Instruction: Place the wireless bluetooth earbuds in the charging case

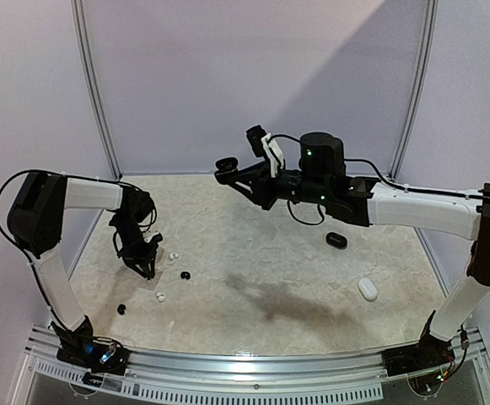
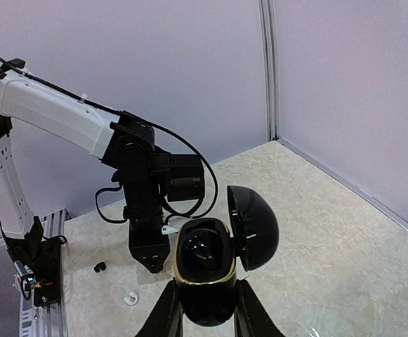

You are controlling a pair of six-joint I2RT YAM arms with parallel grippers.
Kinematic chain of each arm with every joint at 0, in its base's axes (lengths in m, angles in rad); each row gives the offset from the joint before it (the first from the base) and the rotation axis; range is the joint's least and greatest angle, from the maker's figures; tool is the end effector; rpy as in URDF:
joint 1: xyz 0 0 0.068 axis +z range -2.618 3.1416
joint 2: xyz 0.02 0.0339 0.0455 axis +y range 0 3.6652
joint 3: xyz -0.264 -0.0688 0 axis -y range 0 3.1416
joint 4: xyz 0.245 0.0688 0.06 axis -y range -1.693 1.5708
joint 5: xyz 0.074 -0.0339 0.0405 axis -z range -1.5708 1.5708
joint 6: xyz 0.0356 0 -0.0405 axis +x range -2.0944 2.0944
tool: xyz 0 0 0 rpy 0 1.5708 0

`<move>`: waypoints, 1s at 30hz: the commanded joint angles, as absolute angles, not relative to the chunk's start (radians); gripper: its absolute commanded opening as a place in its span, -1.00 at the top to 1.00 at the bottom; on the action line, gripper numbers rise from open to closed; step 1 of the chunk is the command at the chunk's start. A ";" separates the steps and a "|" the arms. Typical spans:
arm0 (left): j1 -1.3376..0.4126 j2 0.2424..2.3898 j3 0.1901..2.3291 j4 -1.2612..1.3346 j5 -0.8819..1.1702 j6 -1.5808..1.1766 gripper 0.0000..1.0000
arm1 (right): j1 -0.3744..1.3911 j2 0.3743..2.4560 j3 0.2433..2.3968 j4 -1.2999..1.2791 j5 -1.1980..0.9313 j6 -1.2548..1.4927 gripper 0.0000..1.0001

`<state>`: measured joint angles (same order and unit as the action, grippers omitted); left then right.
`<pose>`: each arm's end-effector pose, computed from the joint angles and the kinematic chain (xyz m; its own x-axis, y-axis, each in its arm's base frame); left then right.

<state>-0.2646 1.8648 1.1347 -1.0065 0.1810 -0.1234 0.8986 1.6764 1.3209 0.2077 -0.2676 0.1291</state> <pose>0.2889 -0.0849 0.1400 -0.9729 0.1382 0.1856 0.1097 0.9817 -0.1559 0.2452 0.3232 0.3310 -0.2091 -0.0633 -0.9759 -0.8980 0.4074 0.1660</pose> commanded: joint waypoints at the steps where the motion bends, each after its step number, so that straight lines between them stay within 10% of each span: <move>1: -0.277 1.885 1.147 -0.954 0.181 -0.116 0.46 | 0.906 1.673 1.349 0.206 -0.276 0.126 1.00; 30: -0.277 1.828 1.133 -0.882 0.139 -0.082 1.00 | 0.906 1.711 1.384 0.173 -0.311 0.124 1.00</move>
<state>-0.2684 1.8557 1.1271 -0.9764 0.1650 -0.1062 0.8986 1.6947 1.3510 0.1864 -0.2951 0.1295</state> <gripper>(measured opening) 0.185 0.219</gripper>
